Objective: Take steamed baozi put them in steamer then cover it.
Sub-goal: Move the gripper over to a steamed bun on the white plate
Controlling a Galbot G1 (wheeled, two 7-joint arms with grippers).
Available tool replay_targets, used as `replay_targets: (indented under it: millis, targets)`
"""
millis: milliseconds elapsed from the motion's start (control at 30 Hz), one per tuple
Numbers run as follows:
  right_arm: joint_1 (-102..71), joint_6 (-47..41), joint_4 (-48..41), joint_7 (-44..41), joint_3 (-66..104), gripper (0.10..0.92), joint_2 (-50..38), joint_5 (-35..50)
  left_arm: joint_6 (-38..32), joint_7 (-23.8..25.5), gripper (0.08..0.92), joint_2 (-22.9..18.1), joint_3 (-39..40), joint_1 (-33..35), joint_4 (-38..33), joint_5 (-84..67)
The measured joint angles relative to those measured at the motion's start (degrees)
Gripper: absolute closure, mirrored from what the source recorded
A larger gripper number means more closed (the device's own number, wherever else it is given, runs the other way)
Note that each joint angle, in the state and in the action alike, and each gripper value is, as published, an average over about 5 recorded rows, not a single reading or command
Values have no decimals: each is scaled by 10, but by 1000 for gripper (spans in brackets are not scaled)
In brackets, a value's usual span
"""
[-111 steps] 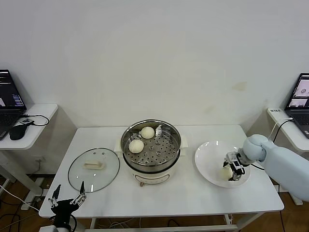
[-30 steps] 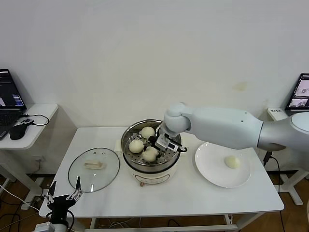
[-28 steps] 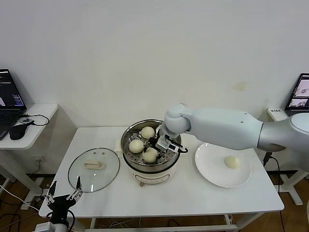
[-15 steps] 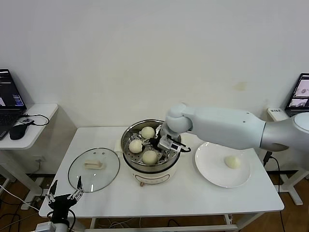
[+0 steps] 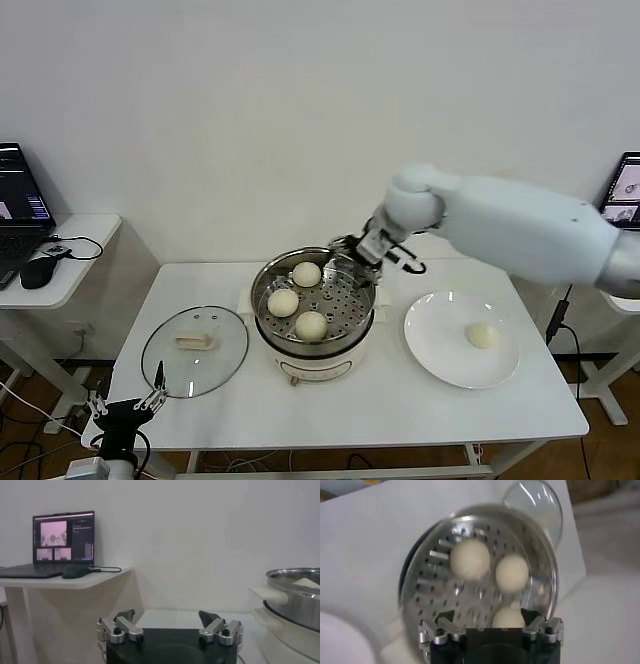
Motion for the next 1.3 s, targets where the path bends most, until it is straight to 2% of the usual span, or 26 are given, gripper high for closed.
replay_targets:
  millis: [267, 600, 867, 1300]
  targets:
    - [-43, -80, 6, -42, 56, 202, -109, -14, -1, 1, 177, 3, 5, 1, 4, 4]
    - [-200, -85, -35, -79, 200, 202, -193, -69, -1, 1, 177, 3, 6, -2, 13, 8]
    - [-325, -61, -91, -84, 316, 202, -193, -121, 0, 1, 177, -1, 6, 2, 15, 16]
    - [-422, -29, -185, -68, 402, 202, -129, -213, -1, 0, 177, -5, 0, 9, 14, 19]
